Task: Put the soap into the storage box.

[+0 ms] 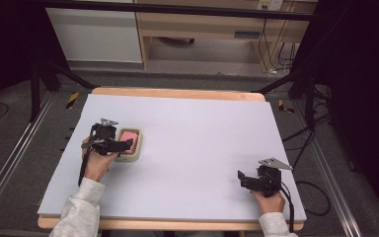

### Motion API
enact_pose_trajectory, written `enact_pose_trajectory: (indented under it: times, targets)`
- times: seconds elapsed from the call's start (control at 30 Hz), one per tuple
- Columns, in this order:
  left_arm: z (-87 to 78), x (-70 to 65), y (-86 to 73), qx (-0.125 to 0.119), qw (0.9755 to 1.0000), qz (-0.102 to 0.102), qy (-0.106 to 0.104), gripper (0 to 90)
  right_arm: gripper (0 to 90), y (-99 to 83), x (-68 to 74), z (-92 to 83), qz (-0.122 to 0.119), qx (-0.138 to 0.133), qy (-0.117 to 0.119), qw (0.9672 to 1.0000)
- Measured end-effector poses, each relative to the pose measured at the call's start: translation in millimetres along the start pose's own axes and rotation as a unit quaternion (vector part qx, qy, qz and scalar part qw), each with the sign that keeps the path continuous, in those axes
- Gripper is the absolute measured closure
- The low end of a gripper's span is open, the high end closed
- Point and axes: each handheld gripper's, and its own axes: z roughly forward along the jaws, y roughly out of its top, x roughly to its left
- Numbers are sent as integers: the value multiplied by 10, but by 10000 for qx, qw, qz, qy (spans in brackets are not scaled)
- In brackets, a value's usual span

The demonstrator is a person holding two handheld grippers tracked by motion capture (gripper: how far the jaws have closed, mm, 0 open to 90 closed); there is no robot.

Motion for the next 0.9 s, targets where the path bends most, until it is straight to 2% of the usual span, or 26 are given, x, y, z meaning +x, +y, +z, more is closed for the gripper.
enact_pose_trajectory:
  times: [0.07,0.2,0.4,0.53,0.9]
  targets:
    - [-60,17,-31,-84,9999,-33,-95,272,76,-1,-2,-3,-8,-11,-12,10000]
    - [-121,25,-78,-151,9998,6,-144,272,76,-1,-7,-2,-14,-22,-22,10000]
    - [-202,38,-208,-203,9996,57,-161,272,76,-3,-5,-8,5,-19,-22,10000]
    - [-254,50,-308,-313,9993,42,-191,272,76,-3,-13,-14,16,-35,-28,10000]
    - [-346,60,-588,-533,9983,178,-178,261,73,-12,-45,-48,61,-132,-26,9999]
